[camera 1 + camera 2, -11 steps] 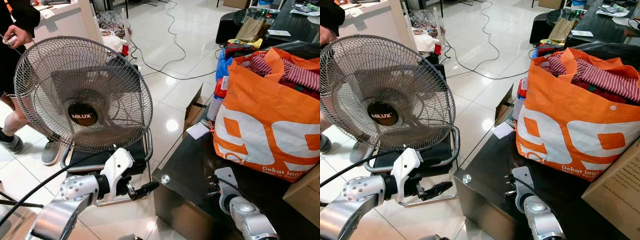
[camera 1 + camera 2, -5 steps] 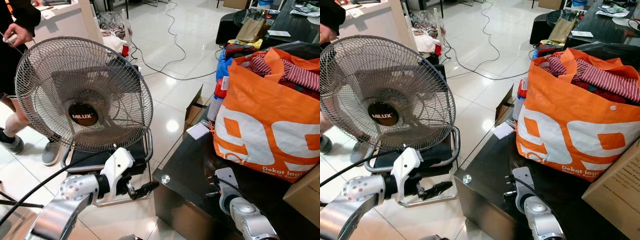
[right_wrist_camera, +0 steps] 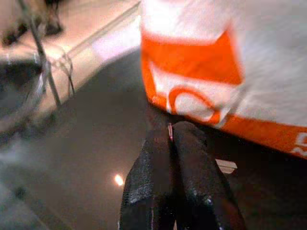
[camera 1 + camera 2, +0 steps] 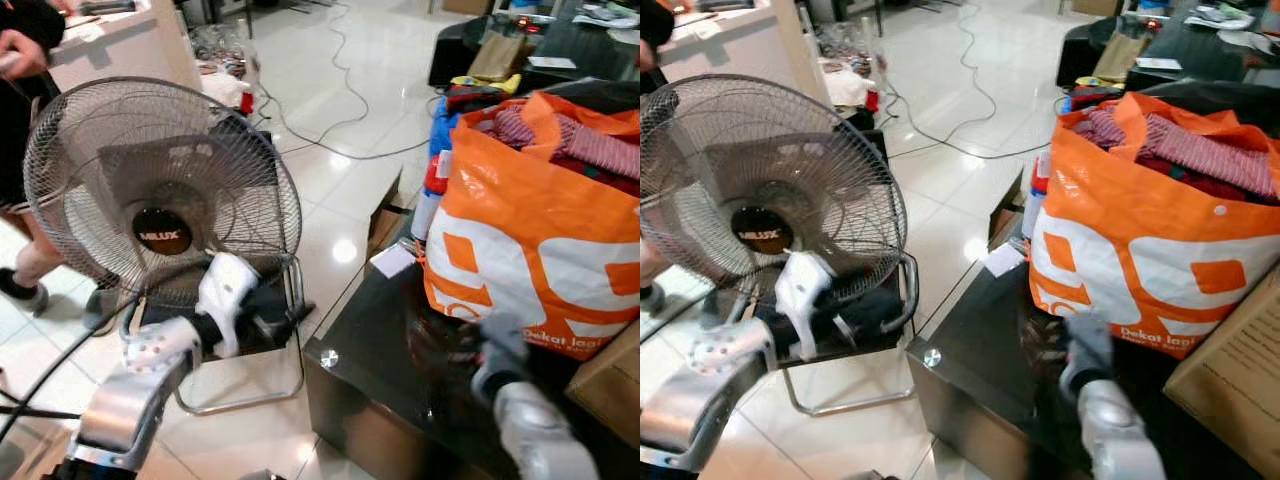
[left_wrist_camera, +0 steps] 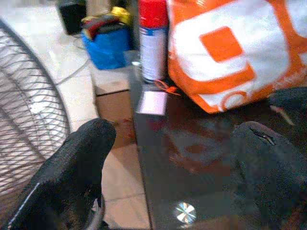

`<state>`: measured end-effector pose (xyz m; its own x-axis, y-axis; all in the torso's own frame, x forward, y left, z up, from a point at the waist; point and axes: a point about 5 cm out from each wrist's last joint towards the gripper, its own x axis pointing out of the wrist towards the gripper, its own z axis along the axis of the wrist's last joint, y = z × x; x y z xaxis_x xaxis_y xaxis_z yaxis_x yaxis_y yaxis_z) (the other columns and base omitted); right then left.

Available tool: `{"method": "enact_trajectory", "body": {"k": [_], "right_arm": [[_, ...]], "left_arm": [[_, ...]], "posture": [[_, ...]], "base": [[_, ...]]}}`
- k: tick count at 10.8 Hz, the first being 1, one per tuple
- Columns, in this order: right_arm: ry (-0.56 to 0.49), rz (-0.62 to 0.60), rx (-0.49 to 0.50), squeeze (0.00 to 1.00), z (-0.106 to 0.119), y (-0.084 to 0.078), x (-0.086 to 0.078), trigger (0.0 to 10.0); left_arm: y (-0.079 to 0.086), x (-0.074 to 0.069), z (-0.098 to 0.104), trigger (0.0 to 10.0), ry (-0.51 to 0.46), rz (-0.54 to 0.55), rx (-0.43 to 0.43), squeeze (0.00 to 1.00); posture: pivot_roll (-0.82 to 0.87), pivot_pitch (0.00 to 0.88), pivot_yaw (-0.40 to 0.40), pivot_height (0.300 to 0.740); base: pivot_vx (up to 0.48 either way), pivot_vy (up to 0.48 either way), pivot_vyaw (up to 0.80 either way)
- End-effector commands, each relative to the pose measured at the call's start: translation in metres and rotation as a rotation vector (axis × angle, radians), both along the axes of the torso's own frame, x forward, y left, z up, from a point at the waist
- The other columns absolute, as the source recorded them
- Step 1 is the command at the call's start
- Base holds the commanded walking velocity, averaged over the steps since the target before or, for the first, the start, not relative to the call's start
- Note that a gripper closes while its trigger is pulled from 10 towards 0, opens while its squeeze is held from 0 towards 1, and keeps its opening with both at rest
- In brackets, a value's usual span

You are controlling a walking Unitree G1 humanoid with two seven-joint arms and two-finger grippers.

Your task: Hang keys on a hook

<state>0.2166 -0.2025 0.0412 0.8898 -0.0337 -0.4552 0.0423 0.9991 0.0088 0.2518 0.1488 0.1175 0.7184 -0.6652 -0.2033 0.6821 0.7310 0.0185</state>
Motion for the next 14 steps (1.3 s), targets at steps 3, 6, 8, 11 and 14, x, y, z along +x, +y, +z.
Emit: {"method": "enact_trajectory", "body": {"k": [3, 6, 8, 11, 14], "right_arm": [[-0.232, -0.220, 0.331, 0.00, 0.054, 0.000, 0.004, 0.0], [-0.338, -0.224, 0.795, 0.00, 0.074, 0.012, 0.005, 0.0], [-0.339, -0.181, 0.863, 0.00, 0.083, 0.014, 0.005, 0.0], [-0.313, -0.185, 0.618, 0.00, 0.079, 0.009, 0.012, 0.0], [-0.301, -0.201, 0.017, 0.00, 0.064, -0.006, 0.006, 4.4]], "left_arm": [[0.002, 0.016, 0.013, 10.0, -0.091, 0.142, 0.013, 0.05], [-0.017, 0.029, 0.010, 10.0, -0.086, 0.076, -0.020, 0.06], [-0.020, 0.033, 0.010, 10.0, -0.090, 0.064, -0.013, 0.06], [-0.017, 0.034, 0.007, 10.0, -0.113, 0.084, 0.047, 0.05], [-0.018, 0.038, 0.002, 10.0, -0.152, 0.116, 0.096, 0.04]], "posture": [[-0.06, 0.000, 0.074, 0.740], [-0.14, 0.000, 0.125, 0.740], [-0.13, 0.000, 0.126, 0.740], [-0.10, 0.000, 0.112, 0.740], [-0.13, 0.000, 0.142, 0.740]], "base": [[0.000, 0.000, 0.00], [0.000, 0.000, 0.00], [0.000, 0.000, 0.00], [0.000, 0.000, 0.00], [0.000, 0.000, 0.00]]}}
